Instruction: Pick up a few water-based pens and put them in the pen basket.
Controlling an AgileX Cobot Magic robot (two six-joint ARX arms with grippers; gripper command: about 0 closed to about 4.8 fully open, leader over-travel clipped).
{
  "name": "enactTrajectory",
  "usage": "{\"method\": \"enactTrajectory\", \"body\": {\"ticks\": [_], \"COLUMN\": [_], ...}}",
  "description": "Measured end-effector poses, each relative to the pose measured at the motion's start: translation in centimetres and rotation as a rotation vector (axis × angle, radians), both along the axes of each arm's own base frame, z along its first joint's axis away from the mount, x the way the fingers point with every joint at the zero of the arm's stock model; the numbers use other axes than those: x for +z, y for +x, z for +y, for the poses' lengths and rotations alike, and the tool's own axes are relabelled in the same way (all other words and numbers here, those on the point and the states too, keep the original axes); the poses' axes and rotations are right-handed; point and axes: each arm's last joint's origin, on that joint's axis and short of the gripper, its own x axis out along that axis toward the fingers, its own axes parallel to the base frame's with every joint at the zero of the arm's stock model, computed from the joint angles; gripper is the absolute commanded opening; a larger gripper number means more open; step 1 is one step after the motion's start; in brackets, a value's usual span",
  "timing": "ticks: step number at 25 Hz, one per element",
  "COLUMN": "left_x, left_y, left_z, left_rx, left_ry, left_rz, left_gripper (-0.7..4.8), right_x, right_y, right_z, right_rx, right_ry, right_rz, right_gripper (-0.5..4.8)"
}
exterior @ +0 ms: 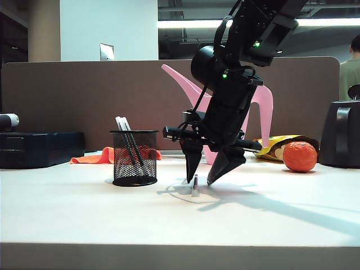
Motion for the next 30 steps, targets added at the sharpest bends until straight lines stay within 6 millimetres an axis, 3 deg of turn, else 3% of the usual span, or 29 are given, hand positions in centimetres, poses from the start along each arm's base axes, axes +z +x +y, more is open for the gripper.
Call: {"method": "enactTrajectory", "body": {"ticks": [4, 9, 20, 26, 30], "left_x": [0.0, 0.0, 0.0, 0.0, 0.0], "left_y": [0.0, 0.0, 0.0, 0.0, 0.0], "left_z": [0.0, 0.0, 0.0, 0.0, 0.0], "left_rx": [0.000, 0.000, 0.000, 0.000, 0.000], "left_ry": [0.000, 0.000, 0.000, 0.000, 0.000], "left_rz": [0.000, 0.000, 0.000, 0.000, 0.000], "left_gripper": [-0.04, -0.04, -0.04, -0.04, -0.04], "right_x": [-0.2, -0.7, -0.1, 4.8, 6.4], "right_y": [0.1, 0.4, 0.1, 0.3, 0.4], "right_z": [0.3, 0.8, 0.2, -0.4, -0.2], "right_rx": [-0.001, 0.001, -0.010, -0.029, -0.011], "right_ry": [-0.005, -0.003, -0.015, 0.102, 0.169], "right_rz": [-0.015, -0.027, -0.028, -0.208, -0.294], "right_gripper": [1.78, -0.11, -0.09, -0.09, -0.09]}}
